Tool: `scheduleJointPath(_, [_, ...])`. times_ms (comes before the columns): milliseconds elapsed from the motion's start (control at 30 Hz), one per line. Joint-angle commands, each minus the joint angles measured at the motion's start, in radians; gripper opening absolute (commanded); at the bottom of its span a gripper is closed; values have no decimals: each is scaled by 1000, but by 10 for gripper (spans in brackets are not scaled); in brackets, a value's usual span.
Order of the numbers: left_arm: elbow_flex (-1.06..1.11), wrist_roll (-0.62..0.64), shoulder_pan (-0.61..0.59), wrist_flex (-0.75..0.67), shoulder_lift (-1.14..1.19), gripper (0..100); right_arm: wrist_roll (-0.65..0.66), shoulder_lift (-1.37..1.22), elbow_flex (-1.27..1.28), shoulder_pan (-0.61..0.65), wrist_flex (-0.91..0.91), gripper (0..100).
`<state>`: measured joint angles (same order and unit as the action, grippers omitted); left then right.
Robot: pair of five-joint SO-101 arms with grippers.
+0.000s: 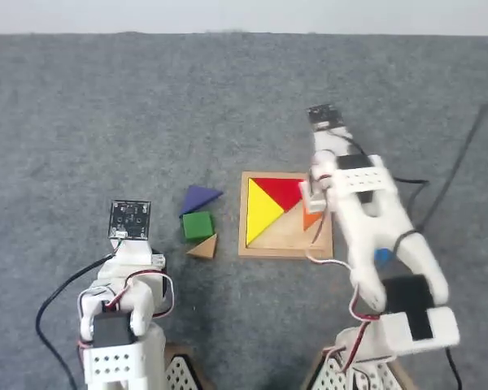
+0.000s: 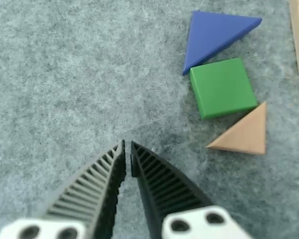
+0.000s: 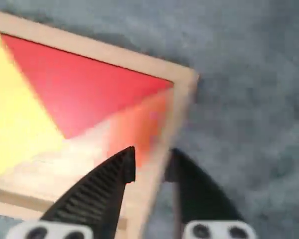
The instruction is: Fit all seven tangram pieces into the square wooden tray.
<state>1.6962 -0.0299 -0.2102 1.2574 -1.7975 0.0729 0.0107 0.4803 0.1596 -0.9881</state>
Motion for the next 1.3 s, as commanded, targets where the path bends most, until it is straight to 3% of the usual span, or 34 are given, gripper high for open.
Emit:
scheduleJointPath(0, [-13, 17, -2, 3, -18, 18, 12, 186, 28, -166, -25, 15])
scheduleJointPath(100, [-13, 17, -2, 3, -18, 18, 37, 318, 130, -245, -22, 16])
scheduleJointPath(333, [-13, 17, -2, 3, -18, 18, 97, 510, 374, -266, -30, 20])
scheduleJointPath(633, [-13, 17, -2, 3, -18, 18, 18, 484, 463, -274, 51, 17])
scheduleJointPath(900, [-13, 17, -2, 3, -18, 18, 12, 486, 608, -277, 246, 16])
scheduleJointPath(1267, [-15, 18, 46, 3, -18, 17, 12, 486, 651, -269, 314, 16])
